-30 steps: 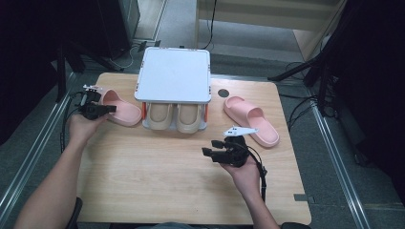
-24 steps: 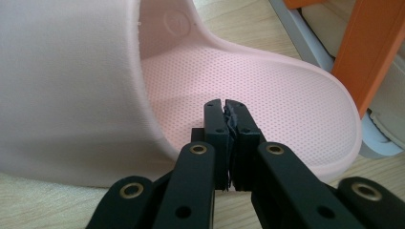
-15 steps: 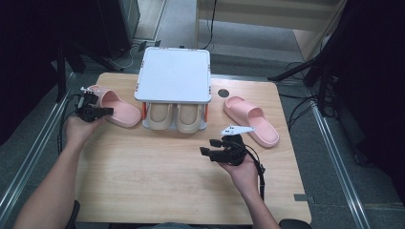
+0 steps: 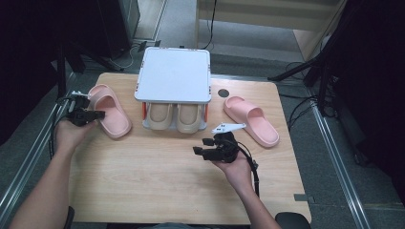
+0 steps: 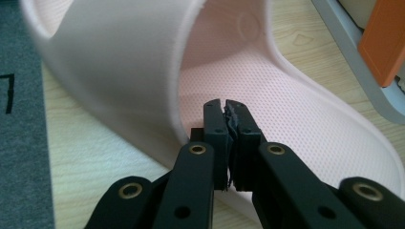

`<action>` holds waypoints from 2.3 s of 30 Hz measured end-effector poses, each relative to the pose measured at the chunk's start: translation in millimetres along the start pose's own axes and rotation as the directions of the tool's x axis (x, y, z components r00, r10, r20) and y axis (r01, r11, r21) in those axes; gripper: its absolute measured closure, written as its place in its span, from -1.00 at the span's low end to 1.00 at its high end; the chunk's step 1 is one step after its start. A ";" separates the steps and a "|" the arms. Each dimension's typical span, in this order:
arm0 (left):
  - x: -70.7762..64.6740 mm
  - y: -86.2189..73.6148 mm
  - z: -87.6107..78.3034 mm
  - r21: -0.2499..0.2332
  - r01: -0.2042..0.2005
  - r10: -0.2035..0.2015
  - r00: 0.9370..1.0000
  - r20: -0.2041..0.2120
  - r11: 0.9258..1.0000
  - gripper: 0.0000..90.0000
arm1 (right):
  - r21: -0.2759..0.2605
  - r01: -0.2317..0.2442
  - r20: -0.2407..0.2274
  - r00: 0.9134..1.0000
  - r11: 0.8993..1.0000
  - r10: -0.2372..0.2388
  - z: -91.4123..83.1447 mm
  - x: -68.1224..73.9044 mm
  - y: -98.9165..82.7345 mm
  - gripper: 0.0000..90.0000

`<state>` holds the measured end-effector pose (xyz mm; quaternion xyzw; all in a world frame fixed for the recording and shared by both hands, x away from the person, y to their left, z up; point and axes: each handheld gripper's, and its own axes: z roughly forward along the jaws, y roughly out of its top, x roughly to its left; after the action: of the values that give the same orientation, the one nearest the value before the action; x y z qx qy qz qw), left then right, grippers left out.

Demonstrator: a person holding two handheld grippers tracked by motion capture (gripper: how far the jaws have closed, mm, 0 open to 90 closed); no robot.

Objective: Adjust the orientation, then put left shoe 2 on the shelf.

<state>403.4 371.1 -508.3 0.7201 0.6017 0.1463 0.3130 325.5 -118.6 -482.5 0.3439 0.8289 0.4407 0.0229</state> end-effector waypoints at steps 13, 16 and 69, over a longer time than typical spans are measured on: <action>-1.0 -0.8 -15.1 0.008 0.025 -0.025 0.999 0.027 1.000 0.68 | 0.018 0.007 -0.011 1.000 1.000 -0.007 4.4 1.2 2.6 0.02; -4.4 0.9 -26.6 -0.014 0.027 -0.027 0.999 0.027 1.000 0.50 | 0.019 0.008 -0.010 1.000 1.000 -0.008 4.0 1.1 2.6 0.02; 31.0 14.9 7.8 -0.066 0.164 -0.169 0.983 -0.076 0.984 0.46 | -0.002 -0.067 0.069 0.995 0.998 0.067 -23.6 -2.4 -25.2 0.02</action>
<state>426.8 397.5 -509.9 0.6511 0.6673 0.1670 0.3207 305.5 -146.4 -487.6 0.3867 0.8156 0.4289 0.0369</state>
